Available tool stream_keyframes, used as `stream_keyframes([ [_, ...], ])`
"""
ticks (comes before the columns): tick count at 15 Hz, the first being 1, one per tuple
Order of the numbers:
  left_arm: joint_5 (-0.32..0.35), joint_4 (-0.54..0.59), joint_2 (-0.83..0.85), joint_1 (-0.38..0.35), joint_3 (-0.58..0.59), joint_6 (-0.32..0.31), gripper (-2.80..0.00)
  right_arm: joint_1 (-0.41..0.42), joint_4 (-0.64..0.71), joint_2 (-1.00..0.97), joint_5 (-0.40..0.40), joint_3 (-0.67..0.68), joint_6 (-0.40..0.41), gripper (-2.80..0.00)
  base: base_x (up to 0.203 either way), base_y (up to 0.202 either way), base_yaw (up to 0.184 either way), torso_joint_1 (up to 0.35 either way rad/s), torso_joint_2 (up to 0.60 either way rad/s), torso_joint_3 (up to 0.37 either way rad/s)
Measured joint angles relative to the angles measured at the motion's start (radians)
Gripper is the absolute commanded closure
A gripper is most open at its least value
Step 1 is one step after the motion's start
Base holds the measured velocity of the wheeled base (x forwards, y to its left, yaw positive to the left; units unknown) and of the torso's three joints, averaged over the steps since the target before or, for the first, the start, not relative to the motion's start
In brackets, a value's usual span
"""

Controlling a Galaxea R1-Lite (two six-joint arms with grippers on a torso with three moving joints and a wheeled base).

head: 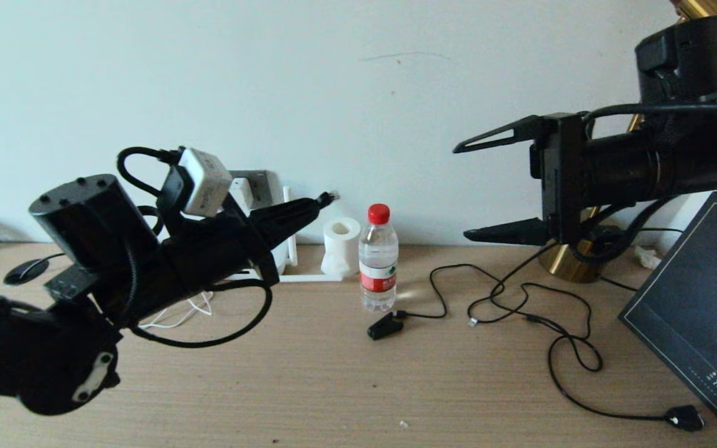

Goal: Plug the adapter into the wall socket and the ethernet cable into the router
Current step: Hand it to the other hand, then align cable and router interface

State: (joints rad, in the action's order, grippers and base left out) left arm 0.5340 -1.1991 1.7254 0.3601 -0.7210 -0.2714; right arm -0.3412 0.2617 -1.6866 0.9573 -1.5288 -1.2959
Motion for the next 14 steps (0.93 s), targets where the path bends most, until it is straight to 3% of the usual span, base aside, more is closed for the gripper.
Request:
stream_keyframes([
  [2, -0.079, 0.013, -0.039, -0.014, 0.017, 0.224, 0.00, 0.004, -0.001, 0.059, -0.120, 0.080, 0.085, -2.80, 0.000, 0.000, 0.000, 0.000, 0.00, 0.000],
  [6, -0.107, 0.124, -0.162, -0.019, 0.083, 0.482, 0.00, -0.009, -0.010, 0.192, -0.377, 0.279, 0.293, -2.80, 0.000, 0.000, 0.000, 0.000, 0.00, 0.000],
  [8, -0.115, 0.228, -0.238, -0.020, 0.105, 0.582, 0.00, -0.041, -0.051, 0.275, -0.525, 0.383, 0.357, -2.80, 0.000, 0.000, 0.000, 0.000, 0.00, 0.000],
  [10, -0.132, 0.338, -0.312, -0.019, 0.115, 0.641, 0.00, -0.071, -0.081, 0.365, -0.630, 0.465, 0.415, -2.80, 0.000, 0.000, 0.000, 0.000, 0.00, 0.000],
  [12, -0.200, 0.454, -0.371, -0.018, 0.115, 0.666, 0.00, -0.097, -0.092, 0.485, -0.670, 0.532, 0.458, -2.80, 0.000, 0.000, 0.000, 0.000, 0.00, 0.000],
  [14, -0.297, 0.488, -0.397, -0.017, 0.114, 0.701, 0.00, -0.090, -0.094, 0.623, -0.708, 0.593, 0.516, -2.80, 0.000, 0.000, 0.000, 0.000, 0.00, 0.000],
])
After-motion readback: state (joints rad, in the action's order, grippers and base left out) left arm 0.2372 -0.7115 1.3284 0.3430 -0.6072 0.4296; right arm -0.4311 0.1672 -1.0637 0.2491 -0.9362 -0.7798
